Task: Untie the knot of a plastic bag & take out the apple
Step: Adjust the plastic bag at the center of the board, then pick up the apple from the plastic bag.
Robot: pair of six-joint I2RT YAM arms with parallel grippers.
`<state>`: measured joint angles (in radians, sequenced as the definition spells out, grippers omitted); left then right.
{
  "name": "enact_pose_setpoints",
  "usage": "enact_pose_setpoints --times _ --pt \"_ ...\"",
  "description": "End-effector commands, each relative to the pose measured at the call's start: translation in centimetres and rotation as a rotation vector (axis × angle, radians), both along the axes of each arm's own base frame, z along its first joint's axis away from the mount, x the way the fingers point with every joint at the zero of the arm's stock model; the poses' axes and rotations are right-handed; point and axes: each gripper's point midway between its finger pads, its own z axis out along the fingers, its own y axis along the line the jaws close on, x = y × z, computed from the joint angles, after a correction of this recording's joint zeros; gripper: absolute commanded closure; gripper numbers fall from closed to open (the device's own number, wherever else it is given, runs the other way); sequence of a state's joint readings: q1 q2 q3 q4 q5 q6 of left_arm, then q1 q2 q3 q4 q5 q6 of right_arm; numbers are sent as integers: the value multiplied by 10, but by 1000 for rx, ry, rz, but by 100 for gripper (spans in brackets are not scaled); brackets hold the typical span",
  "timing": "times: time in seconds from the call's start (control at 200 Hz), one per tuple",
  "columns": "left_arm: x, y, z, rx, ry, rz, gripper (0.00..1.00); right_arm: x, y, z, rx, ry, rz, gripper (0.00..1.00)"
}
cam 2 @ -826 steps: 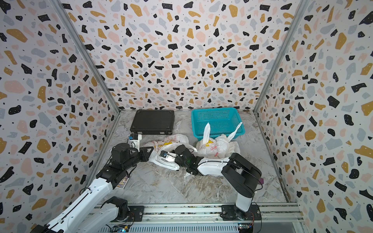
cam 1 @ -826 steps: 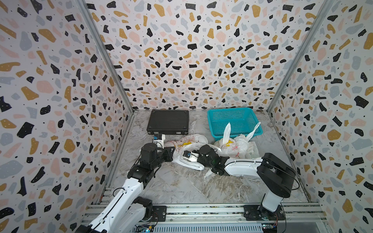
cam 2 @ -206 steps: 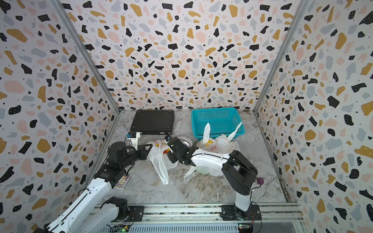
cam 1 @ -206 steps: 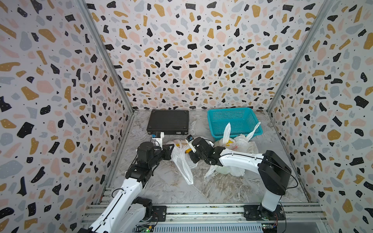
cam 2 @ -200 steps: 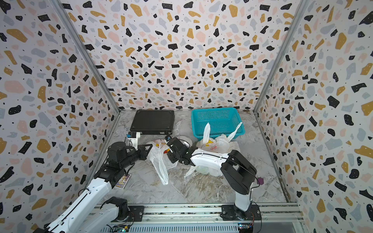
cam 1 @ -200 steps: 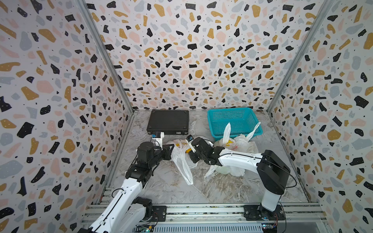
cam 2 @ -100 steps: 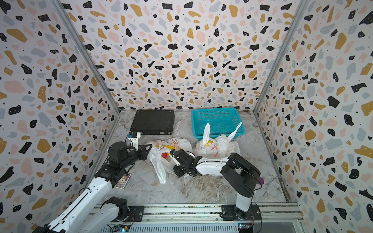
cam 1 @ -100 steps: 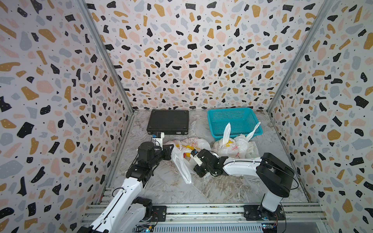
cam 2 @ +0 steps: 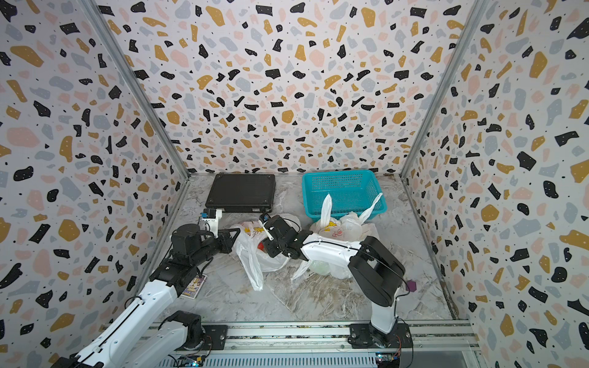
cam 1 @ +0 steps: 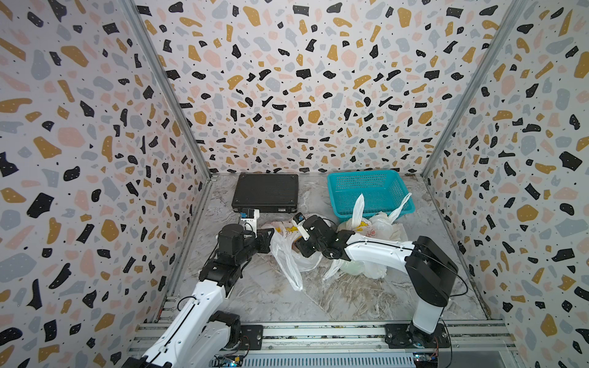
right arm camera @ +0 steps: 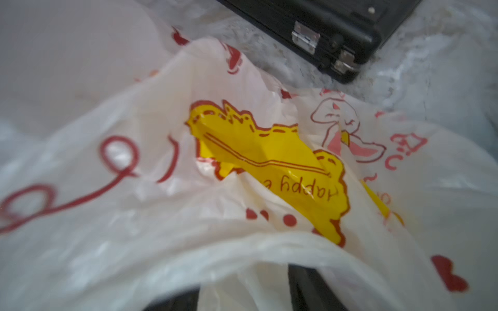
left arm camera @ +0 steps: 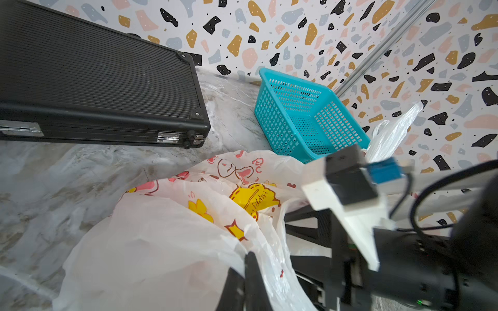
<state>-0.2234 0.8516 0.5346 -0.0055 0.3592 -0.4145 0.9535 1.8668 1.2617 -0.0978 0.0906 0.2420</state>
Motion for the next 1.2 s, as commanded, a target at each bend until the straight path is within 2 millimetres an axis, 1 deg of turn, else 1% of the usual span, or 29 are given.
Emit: enact_pose_setpoints --times 0.0,0.105,0.17,0.25,0.335,0.415,0.506,0.576,0.651,0.686,0.726,0.796,0.856,0.936,1.006,1.036,1.051,1.131,1.196 --pt "3 0 7 -4 -38 -8 100 24 -12 4 -85 -60 -105 34" --pt "4 -2 6 -6 -36 -14 100 40 -13 6 -81 -98 -198 24" --pt "5 -2 6 -7 -35 -17 100 48 -14 11 -66 -118 -246 20" --pt "5 -3 6 -9 -33 -23 100 57 -8 20 -35 -146 -275 15" --pt "6 -3 6 -9 -32 -22 100 65 1 19 -27 -148 -279 13" --pt "5 -3 5 -9 -30 -23 100 68 10 7 -29 -110 -269 13" --pt "5 -3 6 -9 -33 -21 100 70 19 -11 -39 -71 -249 13" --pt "5 -4 6 -10 -34 -25 100 74 20 -23 -52 -64 -264 13" --pt "5 -3 7 -10 -35 -23 100 80 19 -34 -59 -40 -284 15" --pt "5 -3 6 -10 -34 -22 100 82 20 -39 -61 -25 -283 18" --pt "5 -3 5 -8 -31 -20 100 82 20 -41 -65 -12 -281 25" --pt "6 -1 3 0 -29 -15 100 80 21 -39 -60 -10 -267 43" --pt "6 0 2 6 -30 -8 100 77 21 -29 -33 -17 -253 59" --pt "7 4 1 21 -30 8 100 68 19 -8 36 -38 -230 74" --pt "8 8 0 36 -33 28 100 55 13 13 82 -55 -203 80" --pt "8 10 0 42 -34 33 100 48 8 18 83 -58 -193 83" --pt "8 10 0 44 -36 35 100 46 7 25 101 -69 -187 84" --pt "9 14 1 48 -42 50 100 29 0 52 164 -93 -138 87" --pt "10 13 5 43 -54 49 100 13 -5 75 228 -124 -81 87"
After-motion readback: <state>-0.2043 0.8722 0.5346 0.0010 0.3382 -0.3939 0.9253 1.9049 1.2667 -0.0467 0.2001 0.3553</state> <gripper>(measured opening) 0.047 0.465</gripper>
